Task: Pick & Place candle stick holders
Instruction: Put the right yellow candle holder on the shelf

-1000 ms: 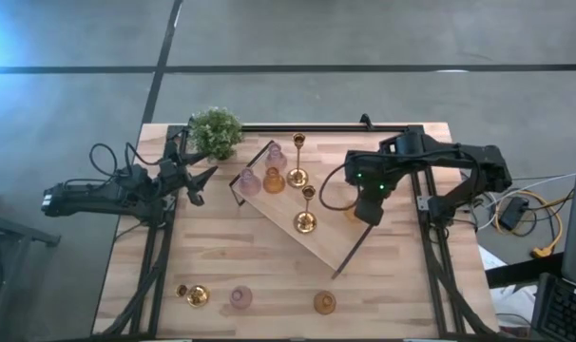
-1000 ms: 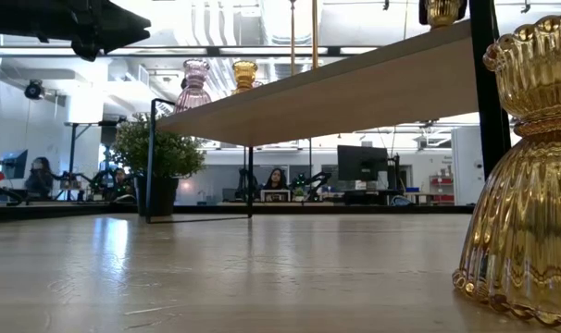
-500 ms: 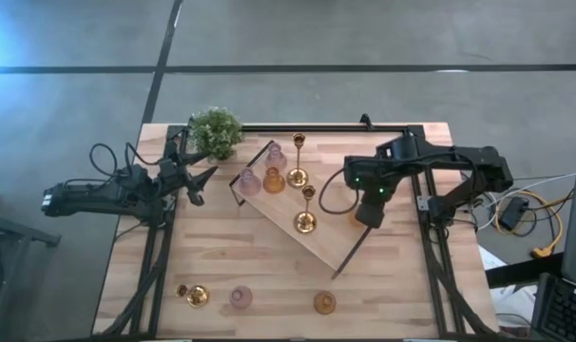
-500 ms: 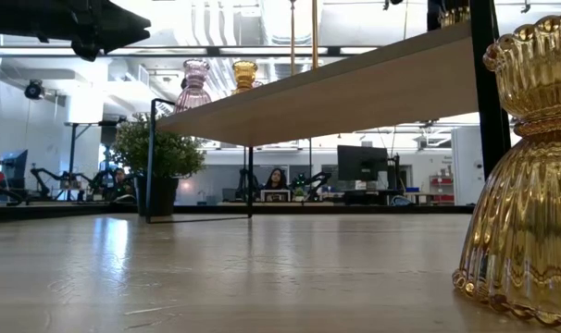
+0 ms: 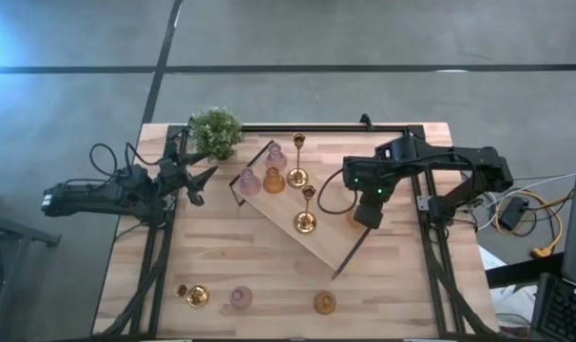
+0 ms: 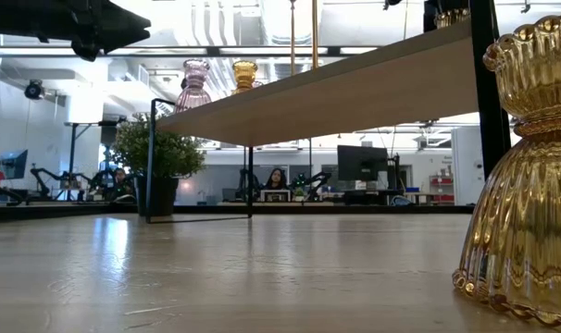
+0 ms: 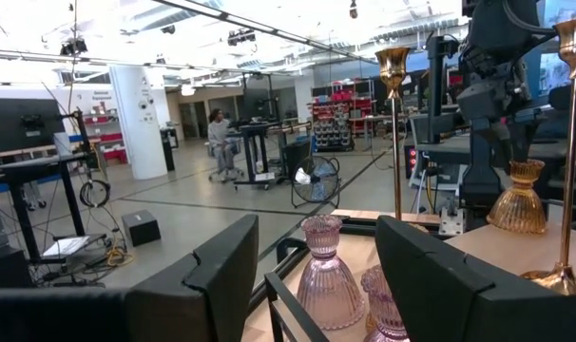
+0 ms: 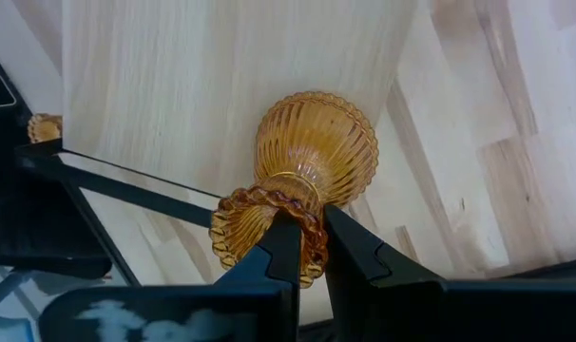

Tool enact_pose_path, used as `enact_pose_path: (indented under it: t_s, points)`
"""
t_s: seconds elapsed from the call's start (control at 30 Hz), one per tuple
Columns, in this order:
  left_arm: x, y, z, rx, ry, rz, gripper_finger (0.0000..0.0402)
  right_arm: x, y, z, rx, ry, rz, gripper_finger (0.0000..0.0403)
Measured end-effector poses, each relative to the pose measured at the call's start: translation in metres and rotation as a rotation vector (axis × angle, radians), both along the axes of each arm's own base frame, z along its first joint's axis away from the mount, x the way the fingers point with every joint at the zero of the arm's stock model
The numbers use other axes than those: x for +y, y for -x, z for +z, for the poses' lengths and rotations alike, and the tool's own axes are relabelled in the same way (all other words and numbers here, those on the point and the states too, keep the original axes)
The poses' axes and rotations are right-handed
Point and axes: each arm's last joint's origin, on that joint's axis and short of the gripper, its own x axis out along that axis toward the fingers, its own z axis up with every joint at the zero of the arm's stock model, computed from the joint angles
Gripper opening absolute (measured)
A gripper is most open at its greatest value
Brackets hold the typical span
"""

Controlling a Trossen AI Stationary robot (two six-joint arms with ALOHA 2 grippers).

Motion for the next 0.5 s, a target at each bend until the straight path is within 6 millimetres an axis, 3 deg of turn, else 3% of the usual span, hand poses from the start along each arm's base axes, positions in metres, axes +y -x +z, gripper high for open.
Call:
enact_pose_path:
  t_s: [0.5]
  points:
    - [0.0000, 0.0000, 0.0000, 0.000, 0.000, 0.000, 0.0218, 0.0007, 0.0001, -0.0036, 0.011, -0.024, 0.003, 0.0019]
